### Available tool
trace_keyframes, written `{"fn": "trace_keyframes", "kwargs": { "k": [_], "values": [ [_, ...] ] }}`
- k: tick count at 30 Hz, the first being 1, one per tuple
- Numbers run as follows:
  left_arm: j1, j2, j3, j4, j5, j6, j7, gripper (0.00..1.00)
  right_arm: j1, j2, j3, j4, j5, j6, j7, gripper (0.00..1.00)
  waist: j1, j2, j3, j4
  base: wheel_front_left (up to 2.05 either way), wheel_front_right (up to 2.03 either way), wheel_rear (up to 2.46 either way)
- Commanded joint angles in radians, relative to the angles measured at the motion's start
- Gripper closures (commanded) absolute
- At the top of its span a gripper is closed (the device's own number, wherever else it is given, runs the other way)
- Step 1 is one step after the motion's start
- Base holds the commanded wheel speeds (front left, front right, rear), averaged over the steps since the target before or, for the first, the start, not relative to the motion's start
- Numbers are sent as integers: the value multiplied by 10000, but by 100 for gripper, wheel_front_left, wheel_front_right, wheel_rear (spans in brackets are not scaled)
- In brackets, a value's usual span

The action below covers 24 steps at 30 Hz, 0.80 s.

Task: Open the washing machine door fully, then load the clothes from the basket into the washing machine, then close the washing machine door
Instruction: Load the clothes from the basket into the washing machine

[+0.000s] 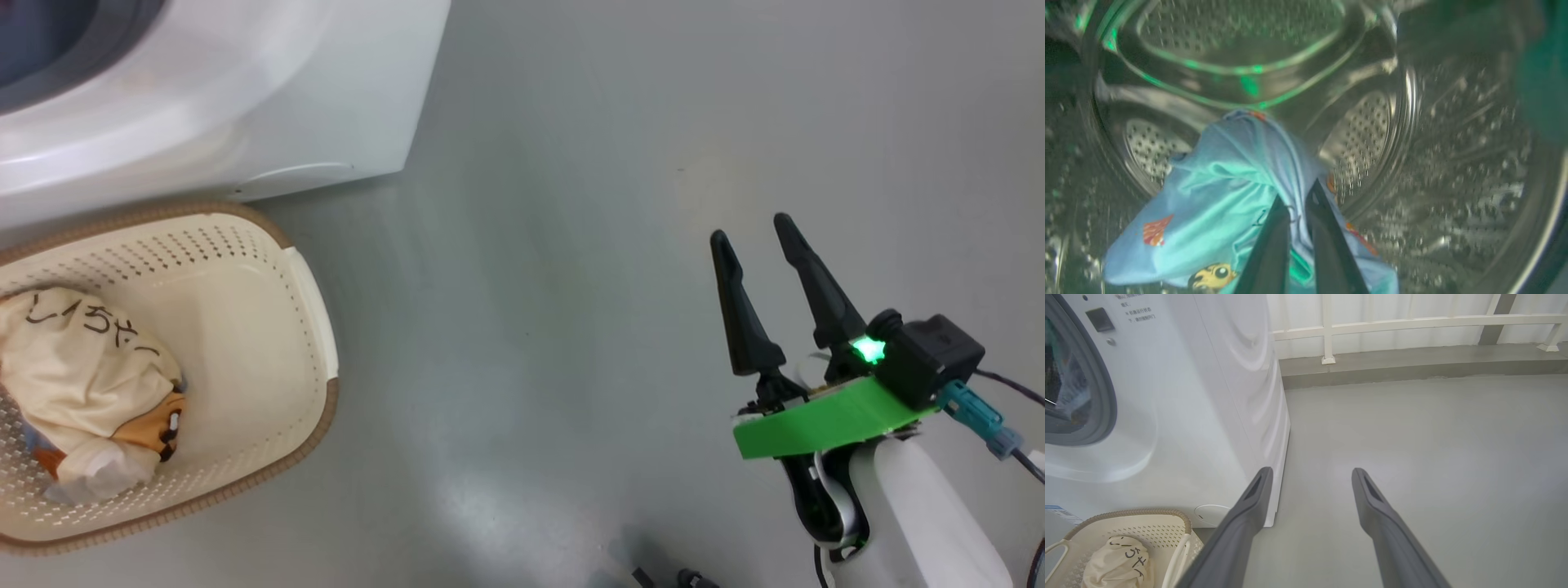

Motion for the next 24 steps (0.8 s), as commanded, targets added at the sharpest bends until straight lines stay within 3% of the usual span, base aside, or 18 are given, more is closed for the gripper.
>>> {"fn": "trace_keyframes", "kwargs": {
  "k": [1,3,6,16,19,20,24],
  "values": [
    [-33,480,106,-526,147,61,-59,100,-131,-3,174,-266,124,44,-80,0,0,0,71,-8,0,0,0],
    [195,539,378,-1128,221,157,-60,100,-203,22,212,-292,128,44,-80,0,0,0,131,-12,0,0,0],
    [646,471,391,-926,386,136,-60,100,-259,43,233,-296,131,44,-80,0,0,0,141,27,0,0,0],
    [553,368,-529,1903,648,-30,583,100,-238,64,282,-291,105,44,-80,0,0,0,76,116,0,0,0],
    [373,348,-686,2269,630,-40,961,45,-205,48,286,-282,106,44,-80,0,0,0,-8,162,0,0,0],
    [341,361,-727,2349,634,-41,1069,0,-197,45,292,-274,106,44,-80,0,0,0,-47,174,0,0,0],
    [374,318,-779,2520,547,-44,1101,0,-131,22,317,-244,99,44,-80,0,0,0,-262,237,0,0,0]
  ]
}}
